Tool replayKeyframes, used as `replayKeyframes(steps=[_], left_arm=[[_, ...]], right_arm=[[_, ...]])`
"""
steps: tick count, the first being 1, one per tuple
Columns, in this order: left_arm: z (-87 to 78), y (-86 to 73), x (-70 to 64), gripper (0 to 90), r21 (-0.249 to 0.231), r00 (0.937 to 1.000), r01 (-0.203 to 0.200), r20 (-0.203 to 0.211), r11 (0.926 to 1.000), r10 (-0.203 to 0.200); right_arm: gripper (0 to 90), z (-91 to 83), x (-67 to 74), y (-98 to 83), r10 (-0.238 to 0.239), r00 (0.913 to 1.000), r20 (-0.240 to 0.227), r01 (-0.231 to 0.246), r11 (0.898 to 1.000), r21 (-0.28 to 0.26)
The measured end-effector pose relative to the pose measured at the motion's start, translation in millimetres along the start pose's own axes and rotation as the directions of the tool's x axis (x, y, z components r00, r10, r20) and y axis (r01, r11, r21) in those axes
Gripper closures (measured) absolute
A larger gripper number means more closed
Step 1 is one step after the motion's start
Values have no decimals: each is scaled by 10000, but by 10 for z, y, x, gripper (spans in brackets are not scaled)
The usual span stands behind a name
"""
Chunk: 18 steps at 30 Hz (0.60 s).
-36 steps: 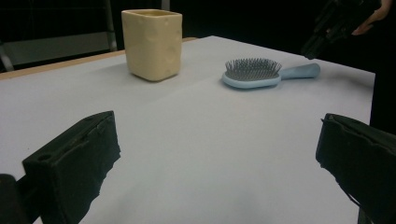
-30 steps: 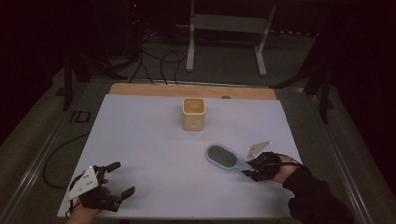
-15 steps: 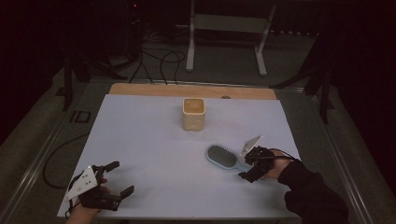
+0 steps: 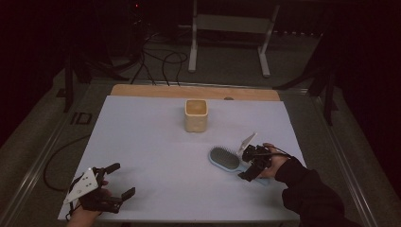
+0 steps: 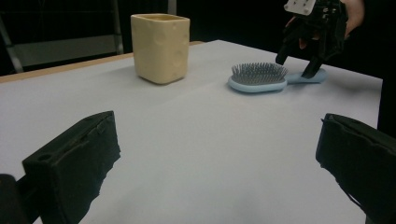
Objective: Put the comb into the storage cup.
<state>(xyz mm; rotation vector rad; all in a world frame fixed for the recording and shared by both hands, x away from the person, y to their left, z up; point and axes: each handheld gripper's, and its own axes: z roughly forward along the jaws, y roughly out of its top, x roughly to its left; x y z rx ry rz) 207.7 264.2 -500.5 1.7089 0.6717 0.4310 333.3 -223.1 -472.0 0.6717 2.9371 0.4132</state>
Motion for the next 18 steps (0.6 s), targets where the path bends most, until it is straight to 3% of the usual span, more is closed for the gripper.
replayKeyframes(steps=[6, 7, 18], left_arm=[[2, -3, 5, 0, 21, 10000, 34, 32, 10000, -34], [4, -3, 3, 0, 27, 10000, 33, 27, 10000, -33], [4, -3, 1, 0, 28, 10000, 29, 61, 10000, -29]], right_arm=[[251, 58, -20, 28, -226, 9994, -243, 235, 9991, 340], [267, 70, -9, 51, -2, 10000, -13, 3, 9985, 545], [478, 116, -10, 120, -29, 9995, 316, -5, 9943, 1066]])
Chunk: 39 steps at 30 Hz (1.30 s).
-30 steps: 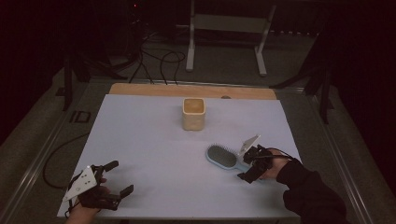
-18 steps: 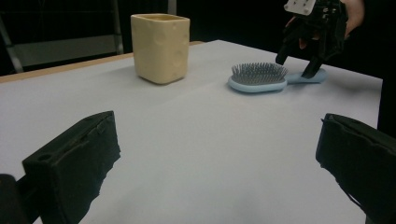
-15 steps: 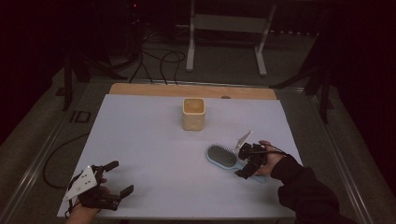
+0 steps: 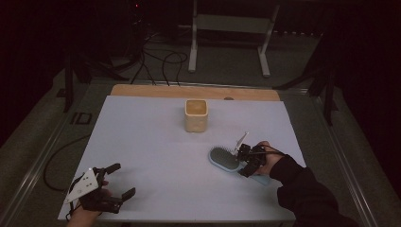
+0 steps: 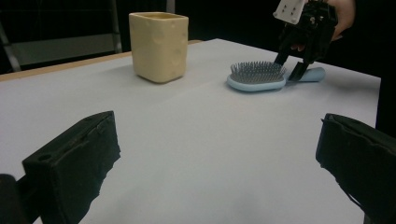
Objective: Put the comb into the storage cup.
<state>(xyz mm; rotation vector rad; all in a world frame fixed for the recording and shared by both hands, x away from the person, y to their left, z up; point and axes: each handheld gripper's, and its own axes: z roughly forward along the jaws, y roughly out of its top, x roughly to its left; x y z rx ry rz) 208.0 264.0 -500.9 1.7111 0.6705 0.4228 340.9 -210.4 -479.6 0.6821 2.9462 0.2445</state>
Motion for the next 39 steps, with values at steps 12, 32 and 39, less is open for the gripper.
replayKeyframes(steps=[12, 32, 39], left_arm=[[6, -3, 1, 0, 57, 10000, 6, 77, 10000, -6], [8, -7, 1, 0, 76, 10000, 15, 82, 10000, -15], [16, -9, 4, 0, 88, 10000, 37, 88, 10000, -38]], right_arm=[[628, 51, 18, 32, -175, 9998, -41, 176, 9986, 502], [698, 110, 95, 49, 16, 9997, 239, -33, 9972, 743], [703, 105, 130, 36, 2, 9989, 479, -32, 9980, 639]])
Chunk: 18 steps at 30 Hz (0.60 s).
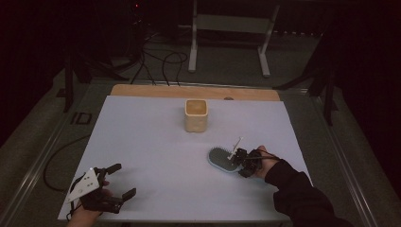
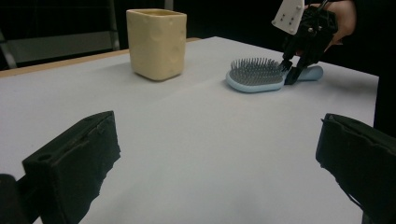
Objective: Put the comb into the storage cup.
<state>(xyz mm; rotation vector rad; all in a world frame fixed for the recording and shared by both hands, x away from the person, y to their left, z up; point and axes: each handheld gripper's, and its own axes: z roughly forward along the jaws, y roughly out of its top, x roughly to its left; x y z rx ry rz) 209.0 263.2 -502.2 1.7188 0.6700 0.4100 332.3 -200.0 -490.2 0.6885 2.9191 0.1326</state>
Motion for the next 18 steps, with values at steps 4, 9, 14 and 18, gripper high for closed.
replayKeyframes(steps=[4, 9, 14, 18], left_arm=[[-2, 1, 0, 0, 4, 10000, 1, -7, 10000, -1], [-4, 1, 1, 0, 1, 10000, 10, -6, 10000, -10], [-5, 1, 2, 0, -9, 10000, 18, -8, 10000, -18], [-5, 0, 4, 0, -5, 10000, 36, -8, 10000, -36]], right_arm=[[704, -3, -2, -13, -34, 10000, 45, 35, 10000, -87], [704, -12, 16, -36, -96, 9998, 178, 102, 9995, -308], [704, -22, 16, -45, 34, 9999, -118, -43, 9967, -813], [704, -20, 48, -18, 14, 9994, -338, -53, 9933, -1151]])
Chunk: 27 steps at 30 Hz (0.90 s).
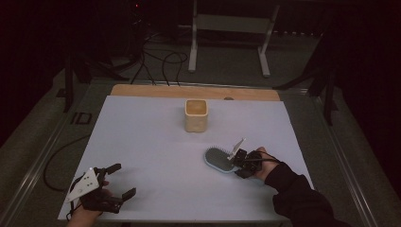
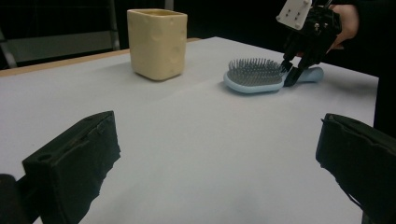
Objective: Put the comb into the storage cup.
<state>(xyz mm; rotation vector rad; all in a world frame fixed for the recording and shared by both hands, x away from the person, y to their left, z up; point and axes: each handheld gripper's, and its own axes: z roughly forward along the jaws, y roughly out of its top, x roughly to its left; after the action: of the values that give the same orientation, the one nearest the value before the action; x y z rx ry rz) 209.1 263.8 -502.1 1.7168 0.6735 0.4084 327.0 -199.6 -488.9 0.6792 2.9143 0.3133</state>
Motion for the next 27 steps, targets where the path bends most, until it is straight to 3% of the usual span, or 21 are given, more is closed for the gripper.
replayKeyframes(steps=[4, 9, 11, 18, 27], left_arm=[[0, 0, 0, 0, 12, 10000, -17, -3, 10000, 17], [2, -2, 2, 0, 21, 10000, -9, 3, 10000, 9], [3, -3, 2, 0, 26, 10000, 10, 16, 10000, -10], [10, -7, 4, 0, 100, 10000, -30, -1, 9999, 30], [16, -14, 14, 0, 217, 9999, 6, -131, 9998, -3]], right_arm=[[704, -8, 38, 24, -164, 9998, -110, 160, 9994, -320], [704, -52, 49, 49, 21, 9997, -249, -46, 9951, -989], [704, -60, 52, 54, -7, 9994, -349, -28, 9948, -1017], [704, -153, 90, 113, 269, 9984, -495, -356, 9825, -1829], [704, -315, 118, 232, 240, 9983, -530, -374, 9624, -2689]])
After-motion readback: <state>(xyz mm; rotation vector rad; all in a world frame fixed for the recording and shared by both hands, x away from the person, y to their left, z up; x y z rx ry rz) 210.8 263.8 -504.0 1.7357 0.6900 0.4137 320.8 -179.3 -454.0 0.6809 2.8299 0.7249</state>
